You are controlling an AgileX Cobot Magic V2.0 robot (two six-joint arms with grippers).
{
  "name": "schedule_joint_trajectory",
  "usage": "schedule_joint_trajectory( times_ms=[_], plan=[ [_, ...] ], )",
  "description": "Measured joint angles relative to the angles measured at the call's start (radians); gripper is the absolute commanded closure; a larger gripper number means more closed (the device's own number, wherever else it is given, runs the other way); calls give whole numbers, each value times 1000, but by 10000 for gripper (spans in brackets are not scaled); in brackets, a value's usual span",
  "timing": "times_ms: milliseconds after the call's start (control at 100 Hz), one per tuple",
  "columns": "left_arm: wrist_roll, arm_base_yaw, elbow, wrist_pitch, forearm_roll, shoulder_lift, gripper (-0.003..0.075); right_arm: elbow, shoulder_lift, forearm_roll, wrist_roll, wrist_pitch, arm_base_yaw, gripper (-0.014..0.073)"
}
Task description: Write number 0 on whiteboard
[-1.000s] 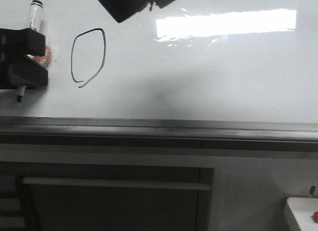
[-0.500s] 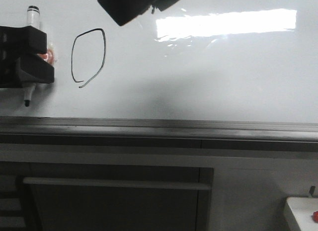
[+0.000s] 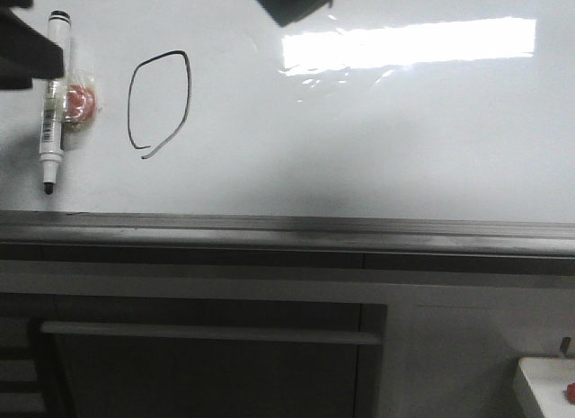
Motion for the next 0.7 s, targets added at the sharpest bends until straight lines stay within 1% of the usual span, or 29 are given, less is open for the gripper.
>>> schedule_joint_trajectory(
  times_ms=[140,290,350,450,500,590,700],
  plan=[
    [0,0,14,4,80,-166,741,29,-77,-2,2,-40,-7,643],
    [0,0,54,17,133,-379,741,130,-245,0,2,-203,-7,644],
    [6,0,79,17,180,-463,741,200,-324,1,2,-277,-7,644],
    [27,0,128,17,337,-601,741,330,-470,7,2,-401,-7,645],
    [31,0,155,19,388,-672,741,398,-556,9,2,-437,-7,645],
    [36,0,206,19,426,-762,741,520,-688,11,4,-472,-7,645],
    [36,0,271,19,437,-852,741,656,-849,12,4,-479,-7,645]
  ],
)
